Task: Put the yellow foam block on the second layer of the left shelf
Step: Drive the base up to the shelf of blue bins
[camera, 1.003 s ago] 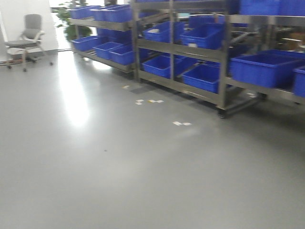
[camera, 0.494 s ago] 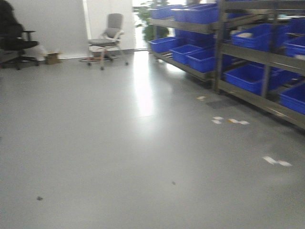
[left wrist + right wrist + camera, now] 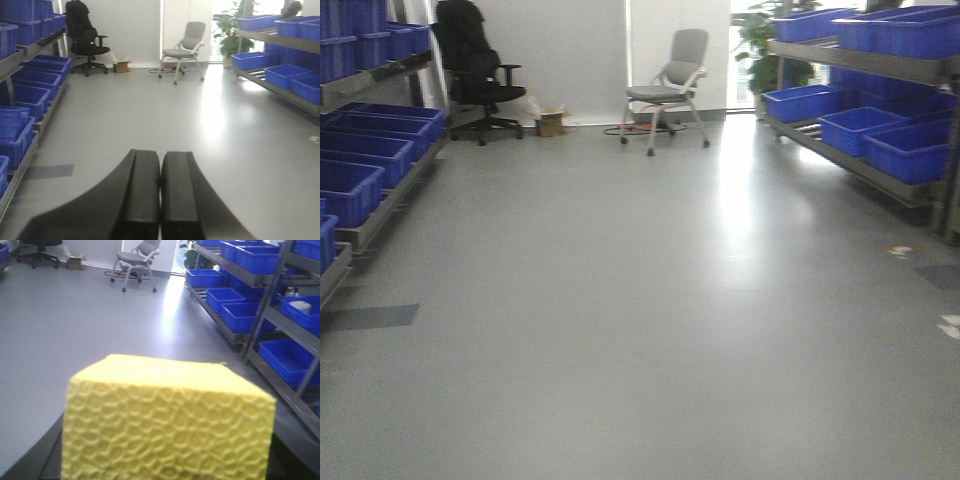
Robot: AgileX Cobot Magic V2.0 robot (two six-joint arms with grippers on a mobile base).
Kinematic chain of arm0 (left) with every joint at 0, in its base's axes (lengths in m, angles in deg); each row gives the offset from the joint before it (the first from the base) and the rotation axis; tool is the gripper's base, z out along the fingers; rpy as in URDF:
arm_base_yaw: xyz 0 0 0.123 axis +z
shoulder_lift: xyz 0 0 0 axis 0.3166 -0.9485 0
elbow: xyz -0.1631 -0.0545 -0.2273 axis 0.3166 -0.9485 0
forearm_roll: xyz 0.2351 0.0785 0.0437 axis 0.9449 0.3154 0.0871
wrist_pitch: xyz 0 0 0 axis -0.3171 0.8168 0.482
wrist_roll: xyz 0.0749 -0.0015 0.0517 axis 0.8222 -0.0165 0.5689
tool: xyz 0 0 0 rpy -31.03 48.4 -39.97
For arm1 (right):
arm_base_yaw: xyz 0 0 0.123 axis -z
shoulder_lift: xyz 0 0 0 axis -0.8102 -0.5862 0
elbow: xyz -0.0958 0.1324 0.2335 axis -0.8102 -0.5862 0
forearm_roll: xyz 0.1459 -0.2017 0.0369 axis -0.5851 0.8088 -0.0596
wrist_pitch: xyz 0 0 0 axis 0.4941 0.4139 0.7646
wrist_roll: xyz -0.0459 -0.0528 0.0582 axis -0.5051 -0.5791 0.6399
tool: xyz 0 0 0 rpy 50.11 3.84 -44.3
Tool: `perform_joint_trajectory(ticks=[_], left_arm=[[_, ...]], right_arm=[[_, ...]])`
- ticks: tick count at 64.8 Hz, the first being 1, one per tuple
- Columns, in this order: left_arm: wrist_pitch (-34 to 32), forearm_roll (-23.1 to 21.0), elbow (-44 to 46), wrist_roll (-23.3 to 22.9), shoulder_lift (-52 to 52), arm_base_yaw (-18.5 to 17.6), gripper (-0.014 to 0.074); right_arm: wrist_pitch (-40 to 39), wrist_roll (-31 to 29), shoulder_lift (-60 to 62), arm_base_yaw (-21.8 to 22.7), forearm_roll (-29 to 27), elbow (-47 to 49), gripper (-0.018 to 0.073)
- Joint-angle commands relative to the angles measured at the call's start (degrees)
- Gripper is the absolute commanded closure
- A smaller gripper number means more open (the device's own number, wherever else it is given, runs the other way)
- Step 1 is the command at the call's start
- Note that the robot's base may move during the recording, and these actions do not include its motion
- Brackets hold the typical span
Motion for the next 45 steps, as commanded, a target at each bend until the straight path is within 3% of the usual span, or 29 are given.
perform_joint_trajectory(ticks=[1,45], left_arm=[[-5.03,-0.42,-1.48,-0.22,-0.41,-0.29,0.0460],[-5.03,-0.42,-1.48,-0.22,-0.41,-0.29,0.0460]], right_arm=[[-5.23,-0.47,-0.90,0.28,0.78,1.38,0.0246],[-5.23,-0.47,-0.90,0.28,0.78,1.38,0.0246]])
